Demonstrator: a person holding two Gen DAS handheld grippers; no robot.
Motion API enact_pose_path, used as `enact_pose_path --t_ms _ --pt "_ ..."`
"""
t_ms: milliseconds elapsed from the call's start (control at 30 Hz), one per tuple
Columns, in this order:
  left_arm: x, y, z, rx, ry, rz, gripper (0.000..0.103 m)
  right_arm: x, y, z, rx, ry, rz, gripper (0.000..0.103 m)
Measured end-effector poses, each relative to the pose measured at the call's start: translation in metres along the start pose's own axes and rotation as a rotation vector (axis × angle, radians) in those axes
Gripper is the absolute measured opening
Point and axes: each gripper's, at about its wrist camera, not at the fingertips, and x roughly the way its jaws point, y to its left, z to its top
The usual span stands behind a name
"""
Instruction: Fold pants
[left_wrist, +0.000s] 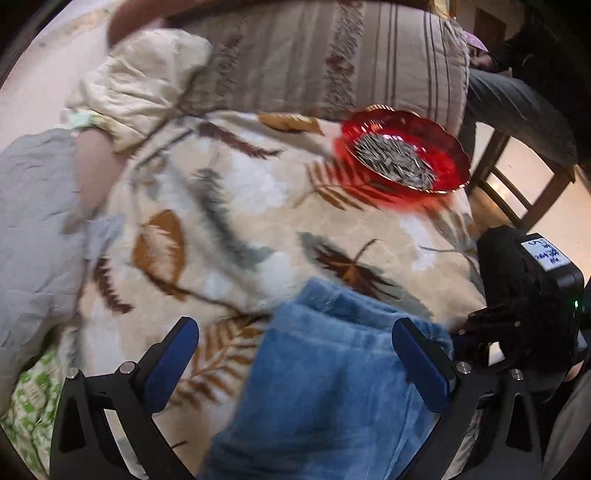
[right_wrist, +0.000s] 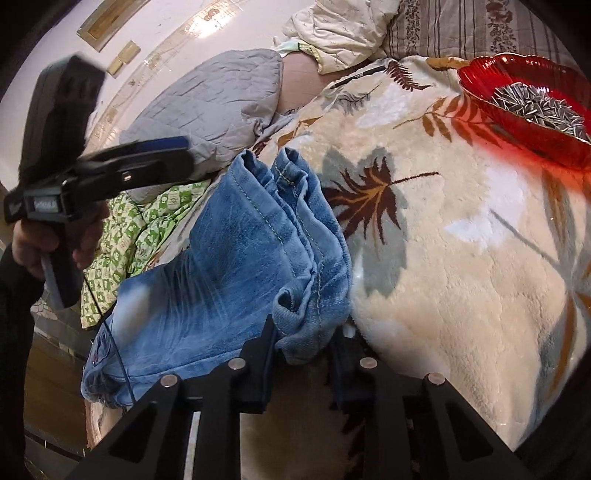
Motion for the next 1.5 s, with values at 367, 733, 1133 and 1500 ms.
enact_pose_path --t_ms 367,733,1133,1500 --pt "0.062 0.008 0.007 -0.095 0.156 -0.058 0.054 0.002 -0.003 0.0 -0.004 -0.001 0.026 0.026" --pt "0.055 -0.005 0.002 -0.024 0.177 -0.013 0.017 0.001 0.0 0.0 -0.026 -0.008 0.01 0.026" --pt "-0.052 0.025 -0.043 -0.256 -0.144 -0.079 0.016 -0.041 0.096 -0.009 -0.423 -0.229 -0.128 0.026" --pt "-0.082 0.104 -0.175 -0.572 -0.228 -0.113 0.016 0.018 0.209 -0.042 -0.724 -0.15 -0.03 0.025"
